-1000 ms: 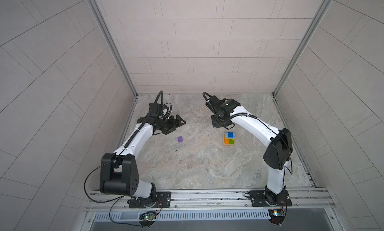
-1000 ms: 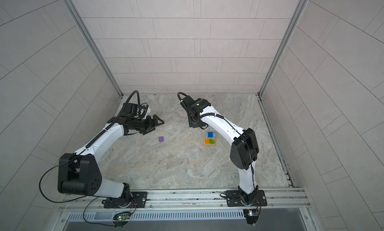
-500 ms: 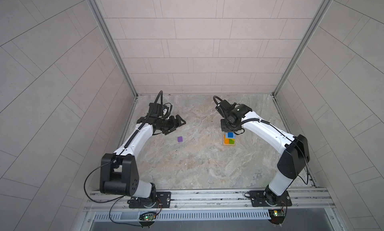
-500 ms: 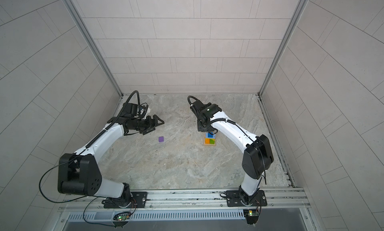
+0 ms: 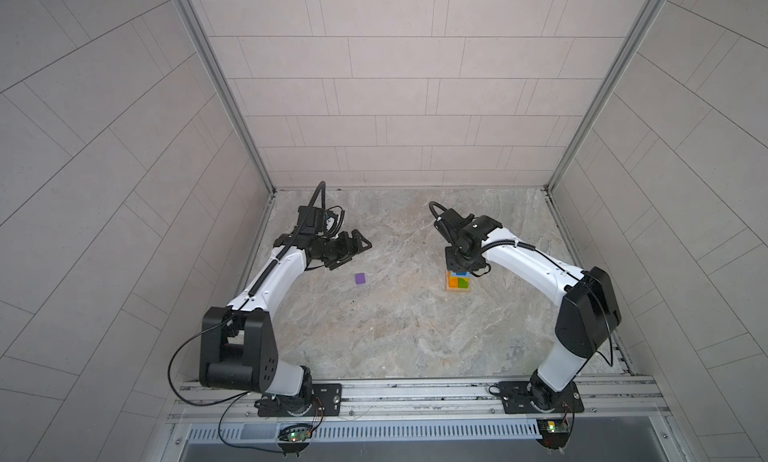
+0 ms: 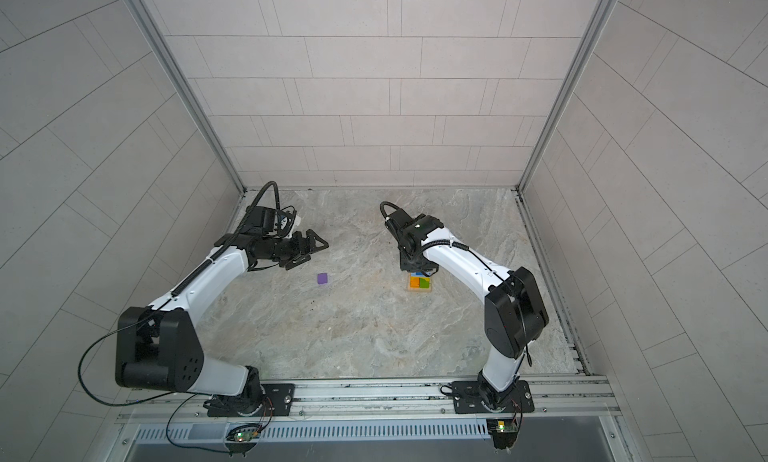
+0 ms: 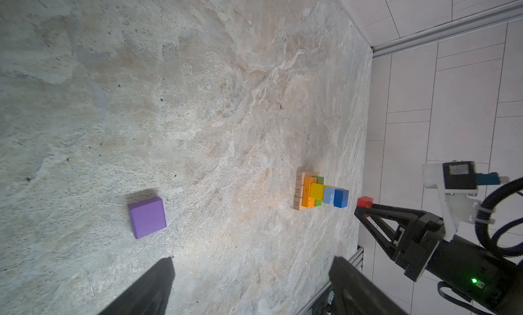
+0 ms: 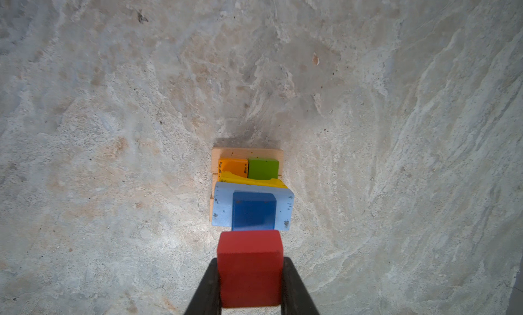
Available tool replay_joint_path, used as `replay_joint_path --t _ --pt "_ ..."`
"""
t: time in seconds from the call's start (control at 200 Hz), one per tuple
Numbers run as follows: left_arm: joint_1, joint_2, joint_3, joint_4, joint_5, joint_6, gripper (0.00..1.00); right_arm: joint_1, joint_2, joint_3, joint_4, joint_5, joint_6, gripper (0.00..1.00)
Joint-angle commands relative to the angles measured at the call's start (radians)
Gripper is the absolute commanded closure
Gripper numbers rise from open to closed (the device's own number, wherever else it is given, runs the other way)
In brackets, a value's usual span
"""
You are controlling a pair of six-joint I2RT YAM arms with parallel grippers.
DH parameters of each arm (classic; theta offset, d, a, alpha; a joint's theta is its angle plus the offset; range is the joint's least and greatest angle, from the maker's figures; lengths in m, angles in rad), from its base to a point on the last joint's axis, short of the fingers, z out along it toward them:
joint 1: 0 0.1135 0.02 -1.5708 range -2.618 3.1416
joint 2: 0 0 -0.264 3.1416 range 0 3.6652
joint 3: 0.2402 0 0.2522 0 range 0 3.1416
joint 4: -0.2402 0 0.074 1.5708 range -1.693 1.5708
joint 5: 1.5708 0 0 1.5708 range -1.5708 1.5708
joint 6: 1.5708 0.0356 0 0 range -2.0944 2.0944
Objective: Build the wood block tower
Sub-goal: 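Carry the red cube over the tower and lower it onto the blue cube, then hold the red cube steady on the blue cube with the right gripper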
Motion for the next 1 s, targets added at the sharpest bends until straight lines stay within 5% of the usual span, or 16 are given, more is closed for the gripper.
replay_joint_path --t 0.0,0.996 --pt "0.007 -0.020 -0.001 0.005 0.006 -0.004 0.07 -0.006 -0.032 -0.009 0.013 0.007 0.022 0.85" --pt "0.006 -0.018 -0.003 0.005 0.003 -0.004 0.07 -0.041 -0.024 -0.068 0.079 -0.034 0.051 0.84"
